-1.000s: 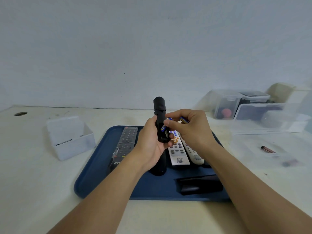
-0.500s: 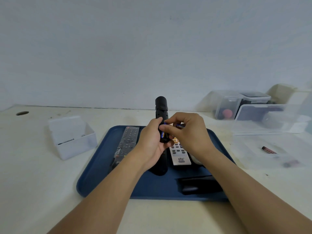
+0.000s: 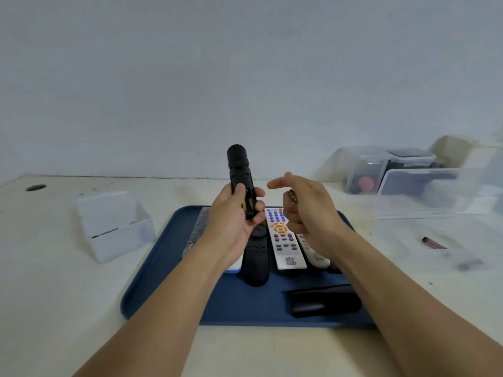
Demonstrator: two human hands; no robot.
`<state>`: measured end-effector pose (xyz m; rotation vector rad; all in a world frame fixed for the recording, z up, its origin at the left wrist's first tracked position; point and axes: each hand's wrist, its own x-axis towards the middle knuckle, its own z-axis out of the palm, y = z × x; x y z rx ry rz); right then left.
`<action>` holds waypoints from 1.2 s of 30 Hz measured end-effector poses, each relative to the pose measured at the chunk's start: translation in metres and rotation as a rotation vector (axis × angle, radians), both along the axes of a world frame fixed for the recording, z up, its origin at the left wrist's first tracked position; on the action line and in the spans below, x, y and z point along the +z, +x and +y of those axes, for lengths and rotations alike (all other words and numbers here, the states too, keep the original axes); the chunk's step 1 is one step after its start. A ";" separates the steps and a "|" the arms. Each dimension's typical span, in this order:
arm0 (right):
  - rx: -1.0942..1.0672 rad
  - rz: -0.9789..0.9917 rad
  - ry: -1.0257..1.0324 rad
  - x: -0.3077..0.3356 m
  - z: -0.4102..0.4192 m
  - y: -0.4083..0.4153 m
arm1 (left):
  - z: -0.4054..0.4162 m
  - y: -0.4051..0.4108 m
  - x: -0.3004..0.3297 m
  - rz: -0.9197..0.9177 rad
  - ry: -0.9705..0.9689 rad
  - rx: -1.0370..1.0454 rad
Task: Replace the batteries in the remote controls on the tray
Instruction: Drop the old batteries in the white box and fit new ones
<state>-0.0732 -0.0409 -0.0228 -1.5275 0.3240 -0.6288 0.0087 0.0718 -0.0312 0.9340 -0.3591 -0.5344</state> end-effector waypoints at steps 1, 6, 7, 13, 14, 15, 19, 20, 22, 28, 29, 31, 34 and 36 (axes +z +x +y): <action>0.041 0.037 0.162 0.004 -0.005 -0.001 | 0.000 0.000 0.000 -0.011 0.014 -0.001; 0.254 0.030 0.309 0.008 -0.015 -0.005 | -0.004 -0.005 -0.004 -0.032 0.089 -0.076; 0.261 0.022 0.230 0.007 -0.015 -0.005 | -0.004 -0.005 -0.006 -0.048 0.100 -0.084; 0.058 -0.052 -0.149 0.005 -0.019 -0.008 | -0.005 -0.004 -0.009 -0.126 0.111 -0.046; 0.043 -0.073 -0.137 0.005 -0.018 -0.007 | -0.005 -0.004 -0.009 -0.127 0.110 -0.041; 0.032 -0.097 -0.120 0.005 -0.018 -0.007 | -0.005 -0.004 -0.009 -0.132 0.105 -0.044; 0.038 -0.171 -0.022 0.003 -0.015 -0.005 | -0.004 -0.006 -0.008 -0.146 0.069 -0.104; 0.029 -0.178 -0.005 0.003 -0.015 -0.005 | -0.004 -0.007 -0.007 -0.137 0.057 -0.120; 0.018 -0.188 0.030 0.004 -0.013 -0.005 | -0.005 -0.007 -0.007 -0.089 0.028 -0.147; 0.069 -0.090 0.074 0.007 -0.012 -0.007 | -0.005 -0.004 -0.009 -0.035 0.047 -0.152; 0.050 -0.057 0.020 0.007 -0.015 -0.008 | -0.006 -0.004 -0.010 -0.056 0.070 -0.141; 0.023 -0.012 -0.109 0.006 -0.017 -0.008 | -0.008 -0.005 -0.013 -0.079 0.085 -0.127; 0.058 0.023 -0.262 0.007 -0.014 -0.009 | -0.009 -0.003 -0.014 -0.085 0.068 -0.117; 0.039 0.068 -0.387 0.007 -0.011 -0.011 | -0.009 -0.001 -0.015 -0.093 0.068 -0.114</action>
